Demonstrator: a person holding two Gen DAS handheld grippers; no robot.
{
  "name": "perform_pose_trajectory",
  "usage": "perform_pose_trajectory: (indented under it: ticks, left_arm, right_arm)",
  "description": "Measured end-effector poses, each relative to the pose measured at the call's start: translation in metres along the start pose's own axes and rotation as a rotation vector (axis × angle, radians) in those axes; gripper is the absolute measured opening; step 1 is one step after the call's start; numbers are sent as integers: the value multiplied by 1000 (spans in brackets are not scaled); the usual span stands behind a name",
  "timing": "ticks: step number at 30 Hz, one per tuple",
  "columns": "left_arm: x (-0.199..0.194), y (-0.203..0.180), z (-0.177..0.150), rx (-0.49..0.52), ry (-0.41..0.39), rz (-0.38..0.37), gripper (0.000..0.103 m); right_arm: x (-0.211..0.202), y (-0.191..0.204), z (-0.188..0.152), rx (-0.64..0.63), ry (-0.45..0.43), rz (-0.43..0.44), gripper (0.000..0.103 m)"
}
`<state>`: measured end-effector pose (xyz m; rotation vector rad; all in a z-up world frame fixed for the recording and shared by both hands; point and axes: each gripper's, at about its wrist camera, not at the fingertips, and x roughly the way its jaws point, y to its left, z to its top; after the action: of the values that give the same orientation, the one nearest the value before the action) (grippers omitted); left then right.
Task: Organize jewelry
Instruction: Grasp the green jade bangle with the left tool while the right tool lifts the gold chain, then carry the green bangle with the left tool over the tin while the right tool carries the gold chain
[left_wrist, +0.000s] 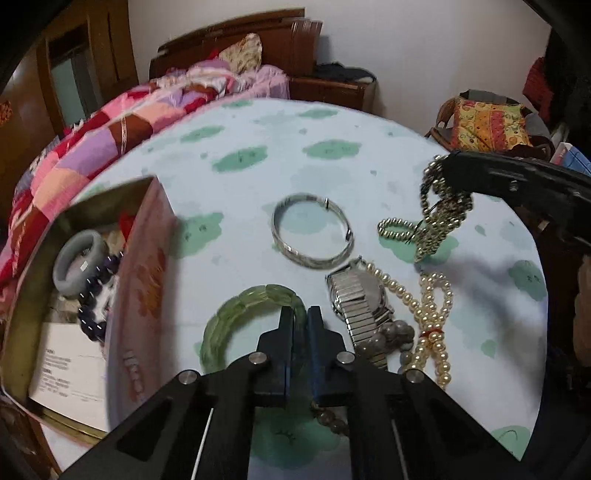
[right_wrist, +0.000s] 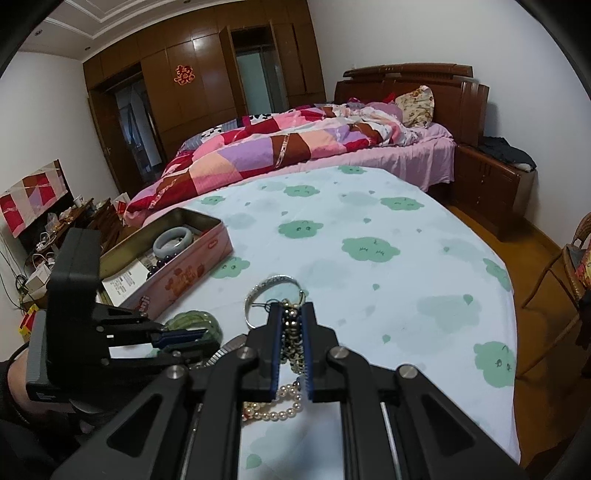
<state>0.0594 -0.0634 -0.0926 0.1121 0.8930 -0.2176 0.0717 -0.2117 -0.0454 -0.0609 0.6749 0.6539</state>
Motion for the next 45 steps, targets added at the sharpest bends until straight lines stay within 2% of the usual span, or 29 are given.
perform_pose_trajectory:
  ticks: [2, 5, 14, 29, 45]
  left_arm:
    - [-14, 2, 2, -9, -44, -17, 6]
    - [-35, 1, 6, 14, -103, 10, 6]
    - [-67, 9, 19, 29, -202, 53, 6]
    - [-90, 30, 30, 10, -267, 98, 6]
    - [-104, 77, 27, -55, -294, 180, 6]
  right_arm:
    - [-2, 1, 1, 1, -9, 2, 12]
    - [-5, 2, 3, -1, -22, 3, 12]
    - [-22, 8, 16, -13, -76, 4, 12]
    - [-31, 23, 38, -56, -128, 16, 12]
    - [-23, 49, 65, -138, -165, 61, 12]
